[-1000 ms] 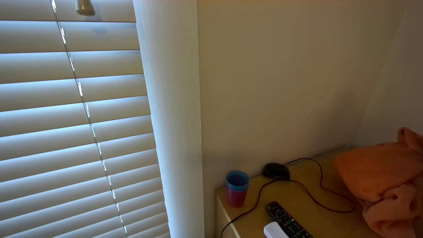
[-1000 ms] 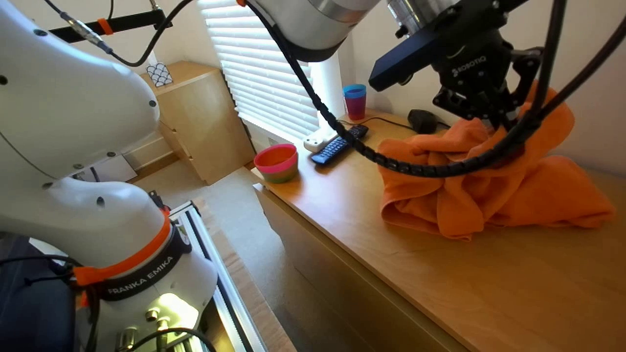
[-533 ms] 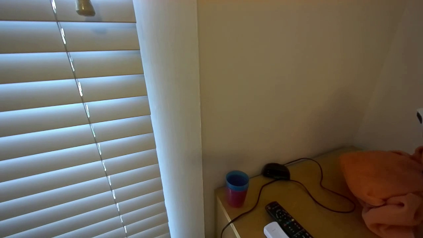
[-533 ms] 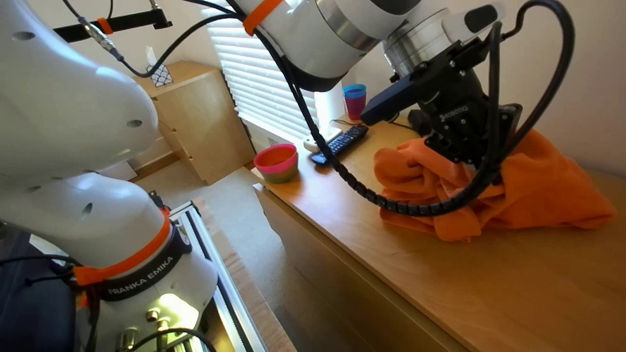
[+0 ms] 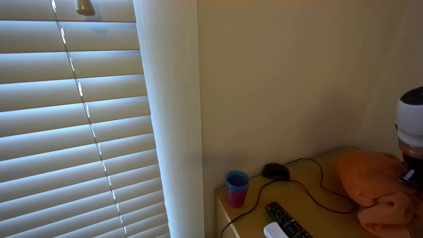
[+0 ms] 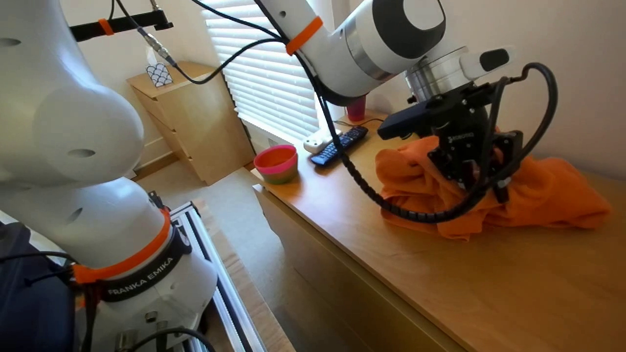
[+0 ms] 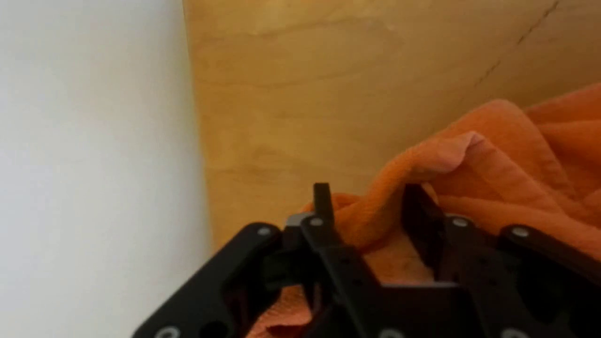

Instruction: Fold the orange towel from left to right three times, slide the orange towel a little to the right

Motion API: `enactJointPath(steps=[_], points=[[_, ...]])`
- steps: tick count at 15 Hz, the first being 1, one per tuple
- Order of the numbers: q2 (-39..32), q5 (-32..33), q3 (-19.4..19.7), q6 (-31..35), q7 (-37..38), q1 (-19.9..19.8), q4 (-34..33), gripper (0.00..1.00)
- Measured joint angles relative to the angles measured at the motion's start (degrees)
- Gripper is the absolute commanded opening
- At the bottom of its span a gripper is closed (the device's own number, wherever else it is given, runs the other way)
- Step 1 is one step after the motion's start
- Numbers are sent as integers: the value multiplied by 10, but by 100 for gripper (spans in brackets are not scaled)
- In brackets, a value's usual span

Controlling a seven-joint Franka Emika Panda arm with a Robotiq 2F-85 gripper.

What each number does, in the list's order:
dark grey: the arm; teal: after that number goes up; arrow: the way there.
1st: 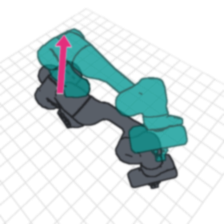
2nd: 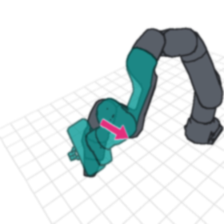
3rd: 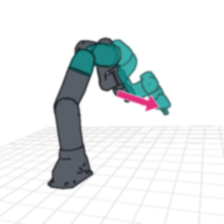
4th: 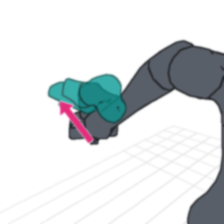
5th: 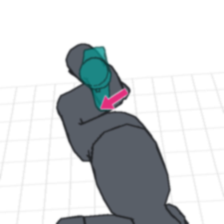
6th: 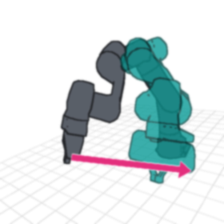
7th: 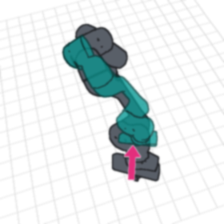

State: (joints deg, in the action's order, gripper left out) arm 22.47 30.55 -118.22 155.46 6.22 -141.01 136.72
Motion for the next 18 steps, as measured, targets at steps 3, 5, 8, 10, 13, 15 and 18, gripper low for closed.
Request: enactJointPath(steps=[3,5,8,10,13,15,18], points=[[-16,-99,48,-1,-111,50,-38,98],[-48,-130,88,-5,-179,86,-52,100],[-114,-121,127,-20,-225,118,-69,100],[-155,-112,145,-32,-244,137,-78,100],[-227,-112,177,-63,-273,181,-86,100],[-274,-116,224,-84,-290,243,-88,100],[-328,-121,209,-87,-310,255,-64,100]])
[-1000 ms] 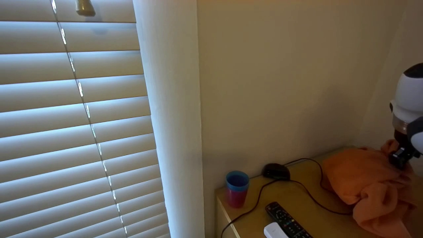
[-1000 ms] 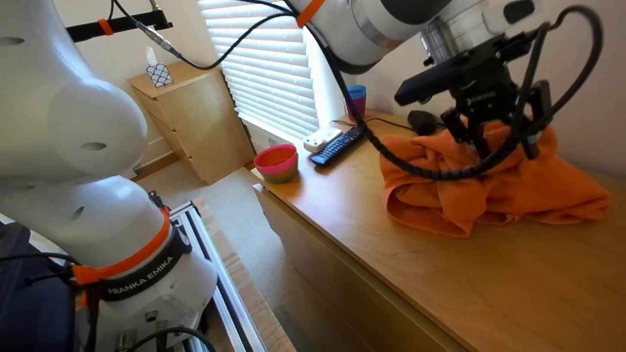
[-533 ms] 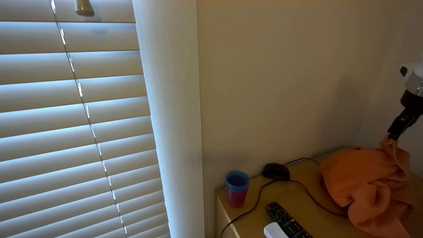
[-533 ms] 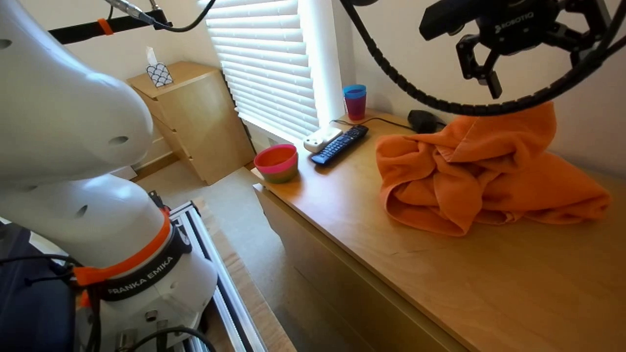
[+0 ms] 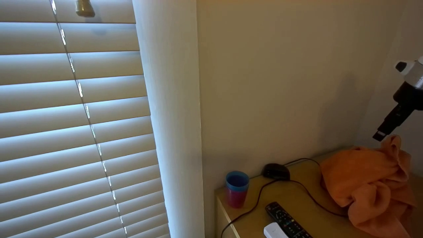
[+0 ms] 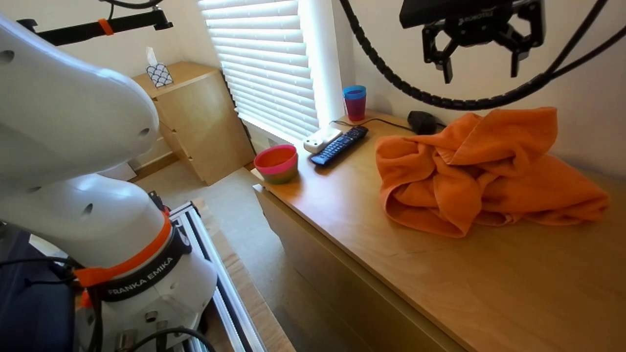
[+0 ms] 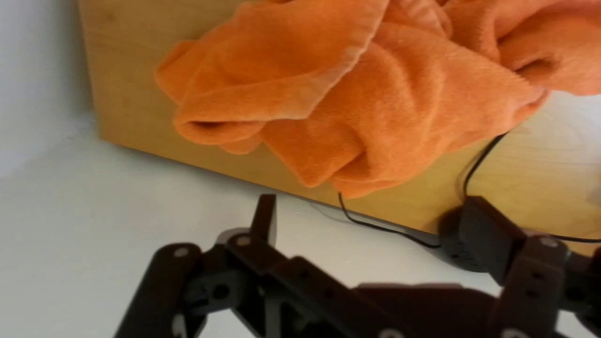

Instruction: Fold the orange towel from left to right three times, slide the orange towel a little to the right

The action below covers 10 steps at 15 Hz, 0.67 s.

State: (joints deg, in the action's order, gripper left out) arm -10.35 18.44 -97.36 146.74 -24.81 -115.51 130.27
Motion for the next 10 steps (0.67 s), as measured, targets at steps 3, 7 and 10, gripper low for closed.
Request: enactJointPath(steps=[3,7,10], points=[[-18,-8,11,-17,-2,24,36,100],[1,-8,47,-33,3,50,62,100],[11,-8,108,-15,4,94,90,100]])
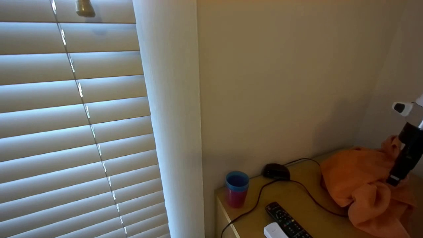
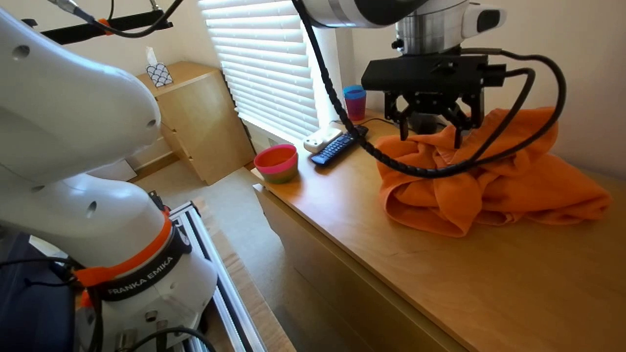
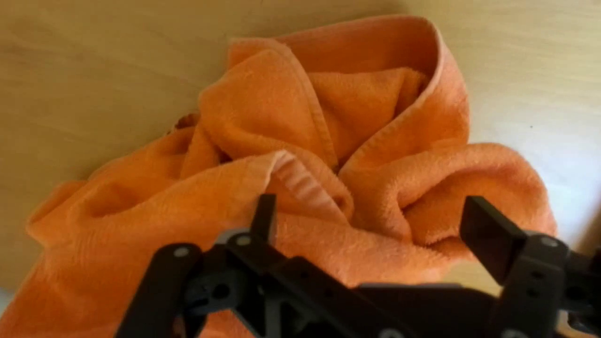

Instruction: Fold the orange towel from left to right three times, slide the orange towel a little to the right

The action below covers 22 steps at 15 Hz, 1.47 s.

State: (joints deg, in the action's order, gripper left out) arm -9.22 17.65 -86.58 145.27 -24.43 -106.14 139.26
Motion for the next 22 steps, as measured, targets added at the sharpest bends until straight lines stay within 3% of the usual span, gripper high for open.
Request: enactJointPath(steps=[4,7,9,11,14,22], points=[[-1,22,119,27,11,94,32,100],[1,147,228,68,83,171,33,100],[-8,213,273,69,137,204,18,100],[-10,196,311,61,135,248,-2,100],[6,137,273,26,73,239,-25,100],[51,-167,119,1,-261,139,-77,100]])
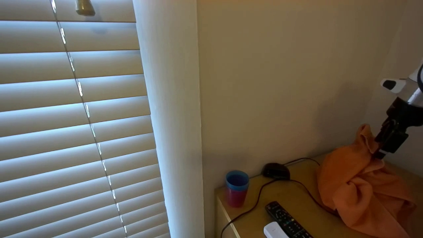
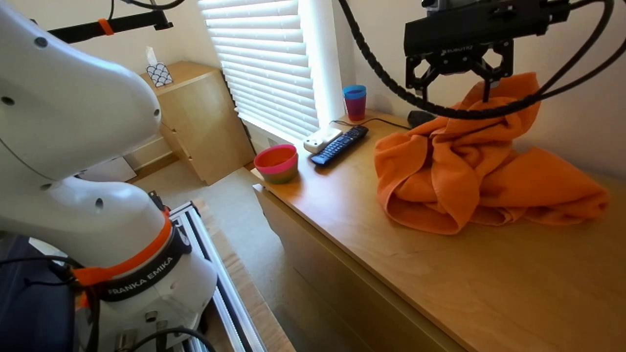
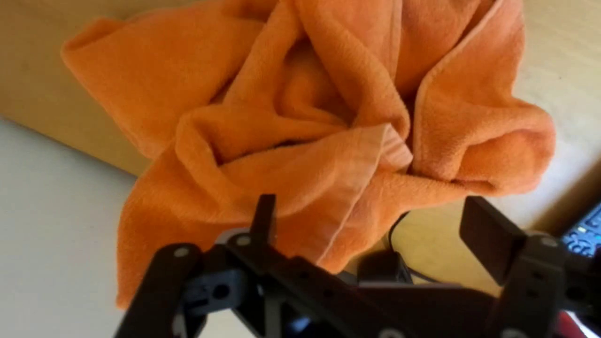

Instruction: Fold the orange towel from left to right three times, slide the orange towel a little to the right

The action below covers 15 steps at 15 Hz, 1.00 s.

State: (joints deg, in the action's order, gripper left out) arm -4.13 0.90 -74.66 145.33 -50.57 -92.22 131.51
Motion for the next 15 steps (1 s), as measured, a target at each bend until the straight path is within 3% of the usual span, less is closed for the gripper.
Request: enactJointPath(steps=[6,9,11,13,15], points=[[43,-102,-19,-58,-141,-34,-41,100],[48,-186,-15,-103,-225,-34,-72,100],[48,-211,-18,-117,-240,-29,-66,100],[48,-213,-24,-98,-237,-22,-36,100],[48,-213,-32,-34,-228,-14,11,100]])
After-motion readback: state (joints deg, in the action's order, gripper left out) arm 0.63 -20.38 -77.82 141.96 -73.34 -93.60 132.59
